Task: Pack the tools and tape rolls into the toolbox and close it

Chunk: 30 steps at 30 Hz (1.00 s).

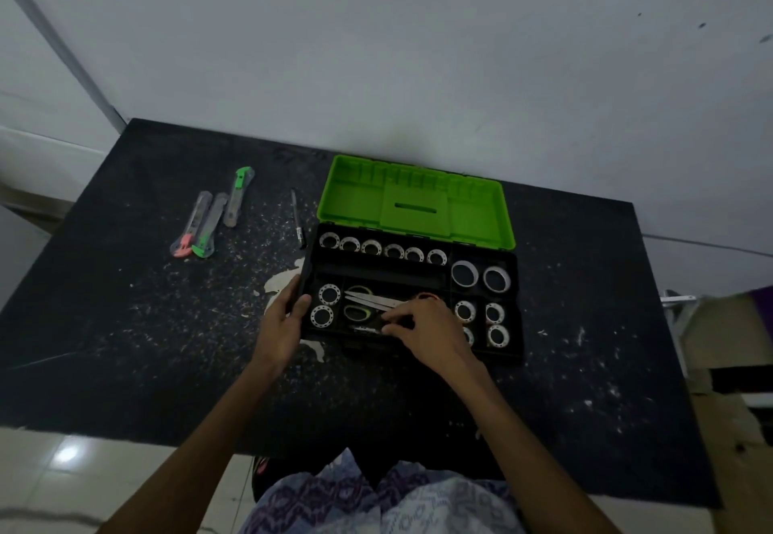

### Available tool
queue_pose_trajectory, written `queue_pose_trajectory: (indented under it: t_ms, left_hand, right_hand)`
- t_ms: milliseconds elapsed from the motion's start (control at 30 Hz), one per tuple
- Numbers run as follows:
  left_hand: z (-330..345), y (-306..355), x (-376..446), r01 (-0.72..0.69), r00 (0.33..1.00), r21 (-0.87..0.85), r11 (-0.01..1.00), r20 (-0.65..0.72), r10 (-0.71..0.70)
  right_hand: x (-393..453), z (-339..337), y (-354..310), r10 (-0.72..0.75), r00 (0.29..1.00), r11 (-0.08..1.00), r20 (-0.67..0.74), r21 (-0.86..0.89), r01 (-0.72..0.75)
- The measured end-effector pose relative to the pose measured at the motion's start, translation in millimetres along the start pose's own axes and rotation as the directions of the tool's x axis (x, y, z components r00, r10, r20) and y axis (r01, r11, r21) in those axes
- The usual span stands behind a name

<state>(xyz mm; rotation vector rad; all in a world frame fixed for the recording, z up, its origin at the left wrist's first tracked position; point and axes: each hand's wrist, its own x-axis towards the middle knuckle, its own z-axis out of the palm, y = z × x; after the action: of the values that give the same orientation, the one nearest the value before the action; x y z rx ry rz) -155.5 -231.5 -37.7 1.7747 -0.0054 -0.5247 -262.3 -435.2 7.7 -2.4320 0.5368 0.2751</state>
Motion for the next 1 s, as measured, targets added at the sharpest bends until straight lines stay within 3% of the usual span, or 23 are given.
queue_pose_trajectory:
  t_ms: [267,433,567,700,767,867,1000]
  left_hand:
    - [-1.7,-0.8,2.1,0.001,0.999,0.000,1.000,0.039,-0.001]
    - [-16.6,2.8,11.7,0.009,0.991,0.056,0.998,0.131,-0.016]
    - [-38.9,-3.6,30.7,0.001,0.994,0.162,0.987,0.108,-0.019]
    - [-57.7,-4.1,53.8,-0.017,0.997,0.326,0.945,0.073,-0.007]
    - [-70.5,-7.4,67.9,-0.046,0.997,0.451,0.891,0.081,0.010]
    - [-88.5,-12.5,87.7,-0.138,0.988,0.688,0.712,0.150,0.047]
    - [-97.8,-12.1,107.0,-0.206,0.975,0.799,0.564,0.219,0.047]
  right_hand:
    - [28.0,-1.9,-15.6,-0.046,0.995,0.995,-0.084,0.084,0.053]
    - [63.5,4.8,-54.8,-0.195,0.977,0.970,-0.085,0.132,0.205]
    - [100.1,14.8,-95.4,-0.273,0.961,0.939,-0.034,0.208,0.274]
    - [138.8,21.1,-134.3,-0.259,0.960,0.937,0.112,0.271,0.221]
    - [162.0,29.5,-153.6,-0.222,0.959,0.956,0.174,0.230,0.179]
    - [196.0,49.8,-171.6,-0.164,0.970,0.986,0.179,0.055,0.156]
    - [232.7,71.4,-177.1,-0.065,0.991,0.977,0.116,-0.194,0.087]
